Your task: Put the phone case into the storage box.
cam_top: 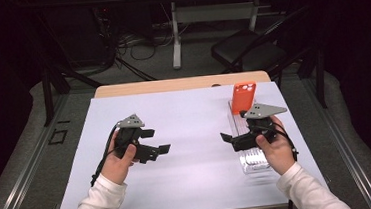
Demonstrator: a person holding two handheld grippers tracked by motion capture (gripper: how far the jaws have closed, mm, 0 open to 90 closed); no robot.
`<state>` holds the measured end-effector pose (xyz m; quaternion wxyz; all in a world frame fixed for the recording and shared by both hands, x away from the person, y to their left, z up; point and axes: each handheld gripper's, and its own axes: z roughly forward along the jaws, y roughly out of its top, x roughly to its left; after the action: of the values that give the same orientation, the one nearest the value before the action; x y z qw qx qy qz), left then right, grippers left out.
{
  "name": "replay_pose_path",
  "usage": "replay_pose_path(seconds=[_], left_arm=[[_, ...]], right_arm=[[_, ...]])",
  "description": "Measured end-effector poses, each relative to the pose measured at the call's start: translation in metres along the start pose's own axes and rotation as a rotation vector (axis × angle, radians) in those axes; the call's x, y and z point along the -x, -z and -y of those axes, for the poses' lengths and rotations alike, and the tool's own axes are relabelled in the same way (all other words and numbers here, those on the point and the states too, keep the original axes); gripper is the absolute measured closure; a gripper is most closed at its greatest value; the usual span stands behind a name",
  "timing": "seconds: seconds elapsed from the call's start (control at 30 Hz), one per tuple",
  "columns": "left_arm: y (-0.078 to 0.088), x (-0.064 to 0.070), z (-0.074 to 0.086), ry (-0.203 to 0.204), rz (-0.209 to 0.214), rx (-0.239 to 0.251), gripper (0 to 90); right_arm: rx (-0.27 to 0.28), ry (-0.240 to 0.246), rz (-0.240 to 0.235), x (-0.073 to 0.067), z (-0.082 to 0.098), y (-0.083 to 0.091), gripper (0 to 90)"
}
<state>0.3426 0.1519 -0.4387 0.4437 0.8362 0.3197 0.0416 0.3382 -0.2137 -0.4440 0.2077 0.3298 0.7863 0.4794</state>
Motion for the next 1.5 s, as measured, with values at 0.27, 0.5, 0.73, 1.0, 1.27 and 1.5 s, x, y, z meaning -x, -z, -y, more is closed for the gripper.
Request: replay_pose_path(seconds=[0.27,0.5,0.73,1.0,1.27,1.5], left_arm=[[-0.003,0.005,0.012,-0.001,0.030,0.020,15.9],[-0.005,0.007,0.027,0.002,0.026,0.037,15.9],[-0.005,0.005,0.042,0.002,0.014,0.062,15.9],[-0.005,0.006,0.059,-0.004,-0.009,0.082,15.9],[-0.006,0.009,0.068,-0.020,-0.015,0.097,15.9],[-0.010,0.011,0.075,-0.039,-0.016,0.090,15.9]], right_arm=[[0.017,0.017,-0.037,-0.026,0.012,-0.004,0.6],[0.019,0.029,-0.054,-0.043,0.025,-0.008,0.6],[0.028,0.034,-0.055,-0.056,0.037,-0.011,0.6],[0.042,0.025,-0.047,-0.064,0.046,-0.011,0.6],[0.041,0.031,-0.047,-0.072,0.055,-0.013,0.6],[0.019,0.042,-0.058,-0.083,0.064,-0.019,0.7]])
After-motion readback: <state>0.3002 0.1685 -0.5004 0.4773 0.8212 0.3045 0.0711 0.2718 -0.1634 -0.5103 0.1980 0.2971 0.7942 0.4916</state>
